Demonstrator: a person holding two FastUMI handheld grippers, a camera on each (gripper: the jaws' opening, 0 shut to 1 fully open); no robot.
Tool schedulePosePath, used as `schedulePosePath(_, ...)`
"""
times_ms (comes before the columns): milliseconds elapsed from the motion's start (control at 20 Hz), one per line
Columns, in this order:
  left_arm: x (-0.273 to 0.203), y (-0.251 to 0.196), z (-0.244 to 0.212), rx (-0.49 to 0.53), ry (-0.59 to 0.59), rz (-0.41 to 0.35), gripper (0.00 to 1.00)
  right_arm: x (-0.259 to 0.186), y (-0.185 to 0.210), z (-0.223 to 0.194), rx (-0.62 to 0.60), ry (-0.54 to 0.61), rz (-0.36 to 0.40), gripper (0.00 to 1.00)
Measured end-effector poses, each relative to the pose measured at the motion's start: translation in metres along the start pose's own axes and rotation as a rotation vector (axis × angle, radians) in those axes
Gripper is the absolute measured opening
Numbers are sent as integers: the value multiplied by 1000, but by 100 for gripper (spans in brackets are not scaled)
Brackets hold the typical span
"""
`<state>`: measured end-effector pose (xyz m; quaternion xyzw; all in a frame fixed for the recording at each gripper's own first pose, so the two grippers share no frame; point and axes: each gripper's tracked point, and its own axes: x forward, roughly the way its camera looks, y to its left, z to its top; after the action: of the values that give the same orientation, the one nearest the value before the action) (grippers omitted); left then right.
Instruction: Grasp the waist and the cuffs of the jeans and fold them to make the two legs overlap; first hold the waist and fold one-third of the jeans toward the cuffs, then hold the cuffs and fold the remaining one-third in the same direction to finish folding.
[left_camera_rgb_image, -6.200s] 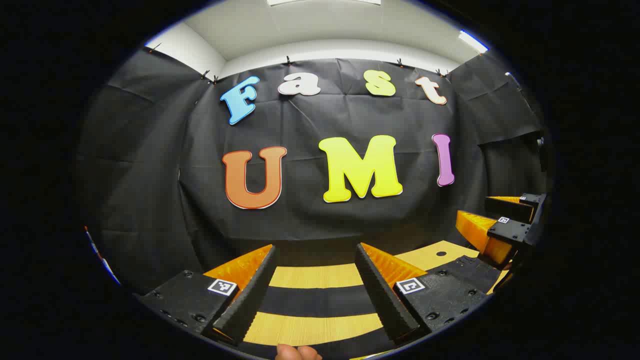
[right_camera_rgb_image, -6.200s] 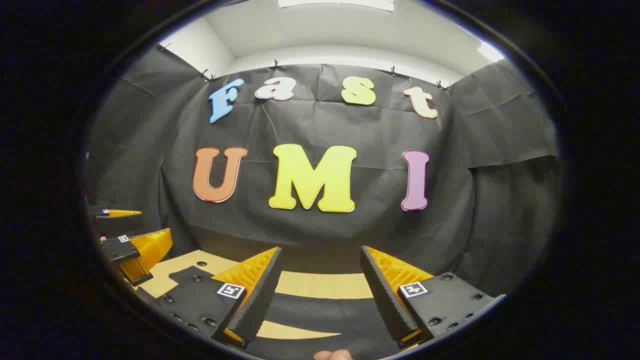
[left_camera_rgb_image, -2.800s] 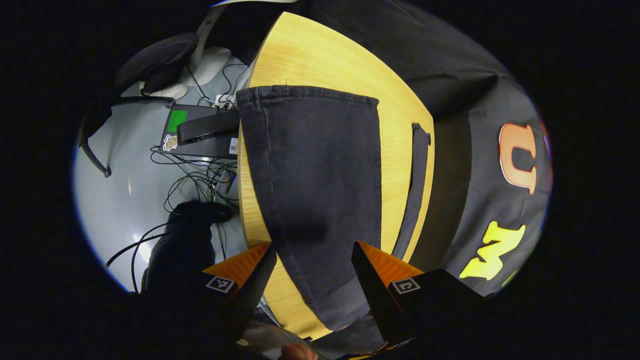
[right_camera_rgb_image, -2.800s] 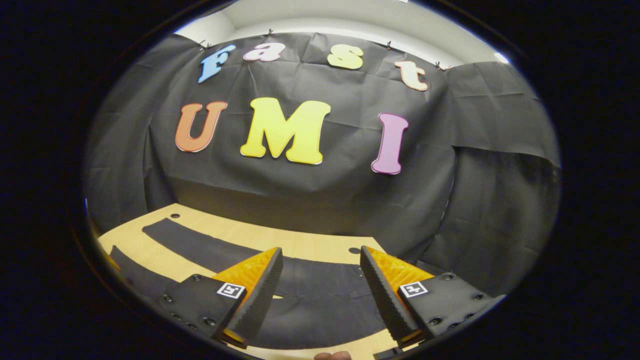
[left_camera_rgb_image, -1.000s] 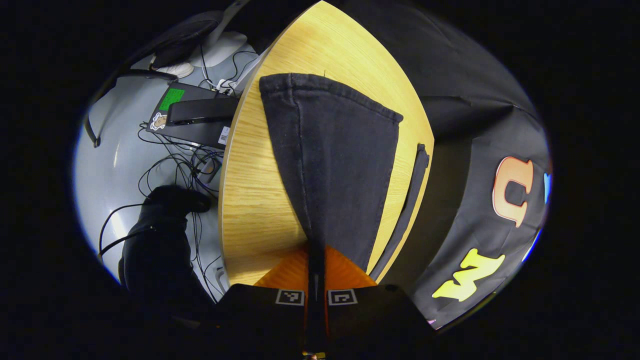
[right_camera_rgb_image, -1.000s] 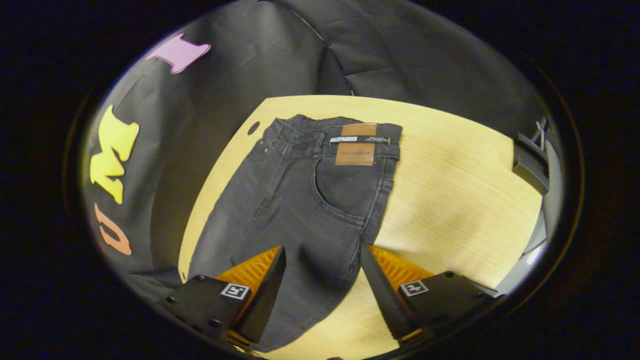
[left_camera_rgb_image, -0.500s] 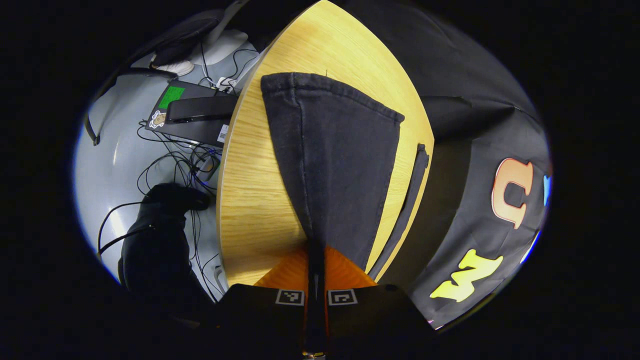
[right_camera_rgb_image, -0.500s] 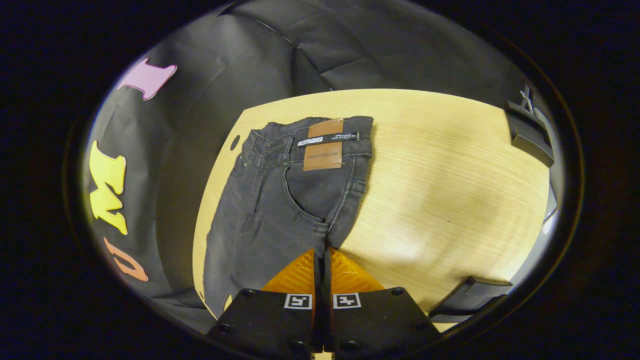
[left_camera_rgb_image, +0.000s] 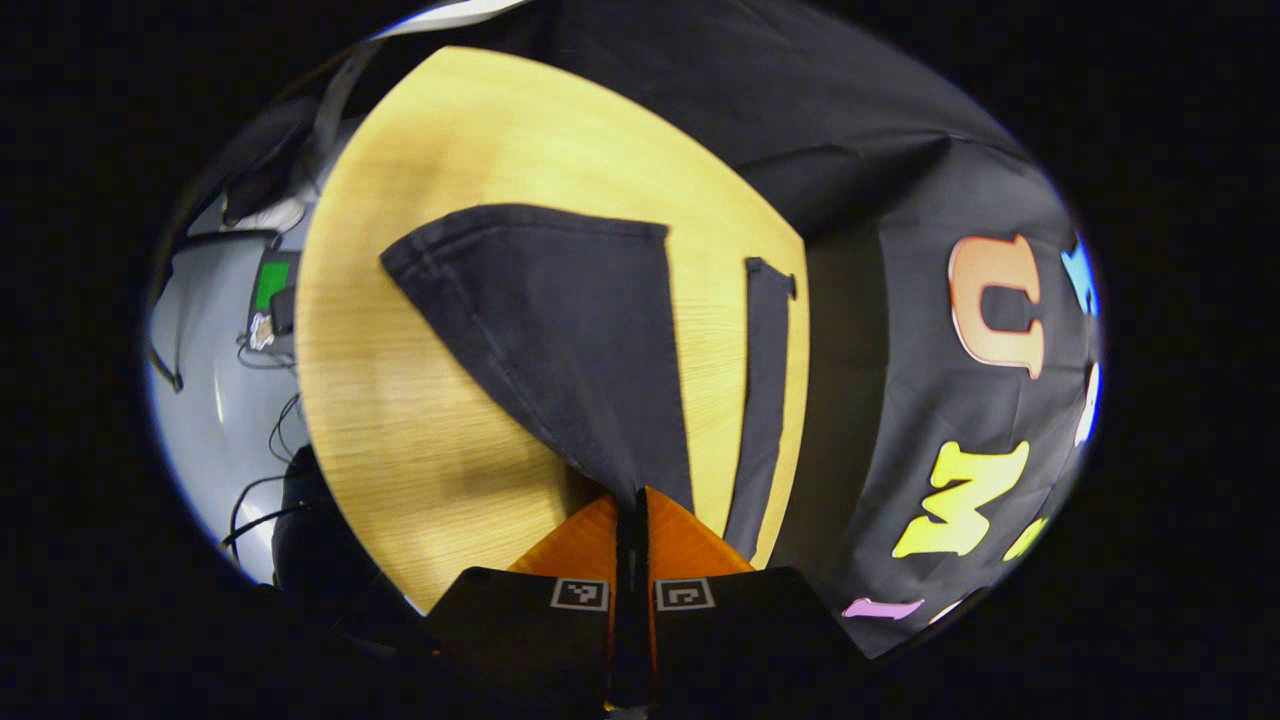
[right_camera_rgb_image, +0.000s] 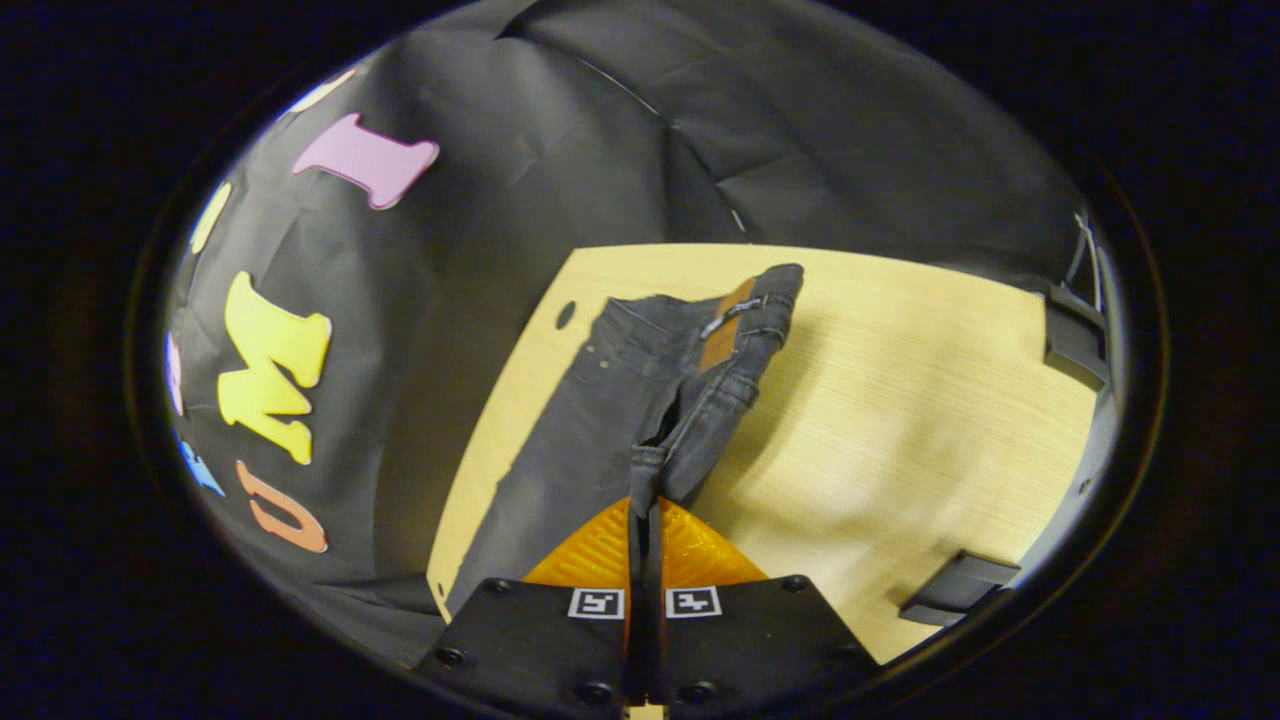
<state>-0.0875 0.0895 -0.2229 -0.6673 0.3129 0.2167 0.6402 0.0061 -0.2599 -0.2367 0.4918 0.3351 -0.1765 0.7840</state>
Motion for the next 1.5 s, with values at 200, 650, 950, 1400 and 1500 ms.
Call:
schedulePosePath(200, 24, -66, 19, 128, -13, -69, 3, 20, 62, 15, -68, -7, 89, 0)
schedulePosePath(650, 136, -168, 47, 314, -15, -75, 3, 119, 137, 45, -94, -41, 110, 1)
schedulePosePath(950, 220, -182, 56, 459, -13, -5, 3, 183, 144, 49, -147, -74, 52, 1)
schedulePosePath(1400, 303, -179, 59, 527, -3, 71, 4, 259, 121, 37, -165, -54, -58, 1)
schedulePosePath(1500, 310, -169, 57, 532, 11, 97, 3, 270, 115, 34, -174, -40, -79, 1)
